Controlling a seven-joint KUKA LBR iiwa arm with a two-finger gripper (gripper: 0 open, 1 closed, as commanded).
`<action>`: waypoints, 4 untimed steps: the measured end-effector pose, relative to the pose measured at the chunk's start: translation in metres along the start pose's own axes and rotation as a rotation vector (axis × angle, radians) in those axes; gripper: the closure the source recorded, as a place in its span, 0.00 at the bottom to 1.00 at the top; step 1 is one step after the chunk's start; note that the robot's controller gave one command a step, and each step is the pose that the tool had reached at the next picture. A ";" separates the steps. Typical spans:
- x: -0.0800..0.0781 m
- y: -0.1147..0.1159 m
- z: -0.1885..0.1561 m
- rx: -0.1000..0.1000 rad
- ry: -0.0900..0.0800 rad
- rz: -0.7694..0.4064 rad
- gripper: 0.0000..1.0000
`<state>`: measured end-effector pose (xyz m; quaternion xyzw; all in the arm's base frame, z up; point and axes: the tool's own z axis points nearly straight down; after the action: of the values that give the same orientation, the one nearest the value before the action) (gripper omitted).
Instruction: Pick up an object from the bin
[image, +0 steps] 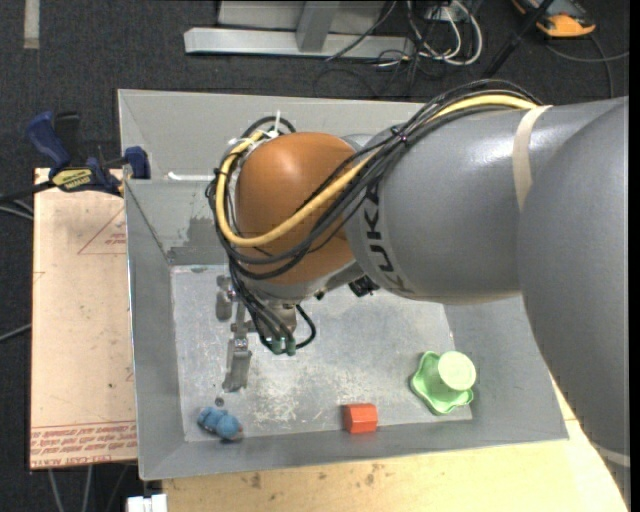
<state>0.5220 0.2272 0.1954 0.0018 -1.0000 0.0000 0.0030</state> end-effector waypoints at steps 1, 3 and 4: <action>0.037 0.024 0.124 -0.004 -0.023 -0.244 0.00; 0.040 0.023 0.095 -0.001 -0.011 -0.504 0.00; 0.037 -0.013 0.124 0.003 -0.020 -1.008 0.00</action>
Offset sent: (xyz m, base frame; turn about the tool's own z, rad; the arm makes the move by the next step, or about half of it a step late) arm -0.0424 0.0229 -0.1254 -0.2462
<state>0.4838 0.2141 0.0718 0.4844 -0.8748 0.0000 -0.0069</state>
